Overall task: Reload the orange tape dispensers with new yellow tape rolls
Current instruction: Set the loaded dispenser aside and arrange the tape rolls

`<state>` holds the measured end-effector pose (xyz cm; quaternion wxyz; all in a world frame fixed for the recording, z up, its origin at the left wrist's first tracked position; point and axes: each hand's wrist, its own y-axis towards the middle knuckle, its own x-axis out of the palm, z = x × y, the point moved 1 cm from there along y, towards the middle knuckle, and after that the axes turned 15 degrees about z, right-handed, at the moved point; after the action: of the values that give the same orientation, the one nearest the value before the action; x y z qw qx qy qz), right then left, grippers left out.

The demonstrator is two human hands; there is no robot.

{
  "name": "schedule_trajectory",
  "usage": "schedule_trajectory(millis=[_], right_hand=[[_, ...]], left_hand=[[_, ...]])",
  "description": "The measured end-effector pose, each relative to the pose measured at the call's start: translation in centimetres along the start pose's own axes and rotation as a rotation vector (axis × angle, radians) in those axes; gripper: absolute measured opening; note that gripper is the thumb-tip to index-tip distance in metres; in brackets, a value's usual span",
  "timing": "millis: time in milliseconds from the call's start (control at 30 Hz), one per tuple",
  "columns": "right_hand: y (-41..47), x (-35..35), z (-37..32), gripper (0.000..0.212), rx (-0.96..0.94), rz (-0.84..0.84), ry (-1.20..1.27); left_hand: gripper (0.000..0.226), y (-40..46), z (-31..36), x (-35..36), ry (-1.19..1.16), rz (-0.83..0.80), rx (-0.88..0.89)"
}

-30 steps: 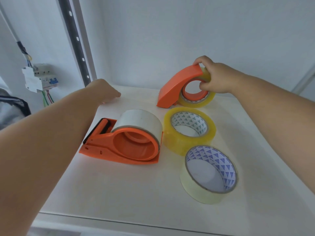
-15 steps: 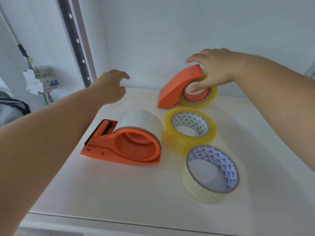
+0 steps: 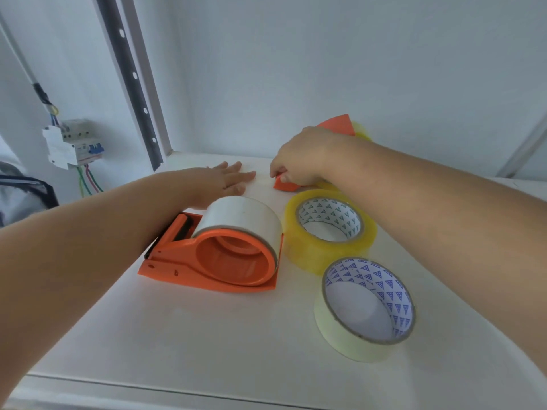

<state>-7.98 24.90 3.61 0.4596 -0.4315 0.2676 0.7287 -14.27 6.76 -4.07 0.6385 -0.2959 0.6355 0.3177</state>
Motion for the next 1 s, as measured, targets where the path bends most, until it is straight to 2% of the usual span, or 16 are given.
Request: schedule_trajectory(millis=[167, 533, 667, 800, 1000], right_hand=[[-0.1, 0.0, 0.1, 0.034, 0.0, -0.017, -0.003], [-1.4, -0.3, 1.0, 0.032, 0.08, -0.062, 0.066], [-2.6, -0.2, 1.5, 0.033, 0.099, -0.069, 0.084], [-2.7, -0.1, 1.6, 0.034, 0.117, -0.063, 0.087], [-3.2, 0.3, 2.4, 0.032, 0.14, -0.112, 0.085]], left_hand=[[0.051, 0.0, 0.1, -0.1, 0.059, -0.011, 0.02], [0.052, -0.4, -0.4, 0.2, 0.037, 0.019, 0.031], [0.06, -0.6, -0.6, 0.2, 0.03, 0.028, 0.046], [0.052, -0.4, -0.7, 0.4, 0.01, 0.03, 0.027], [0.05, -0.8, -0.3, 0.0, 0.028, 0.023, 0.031]])
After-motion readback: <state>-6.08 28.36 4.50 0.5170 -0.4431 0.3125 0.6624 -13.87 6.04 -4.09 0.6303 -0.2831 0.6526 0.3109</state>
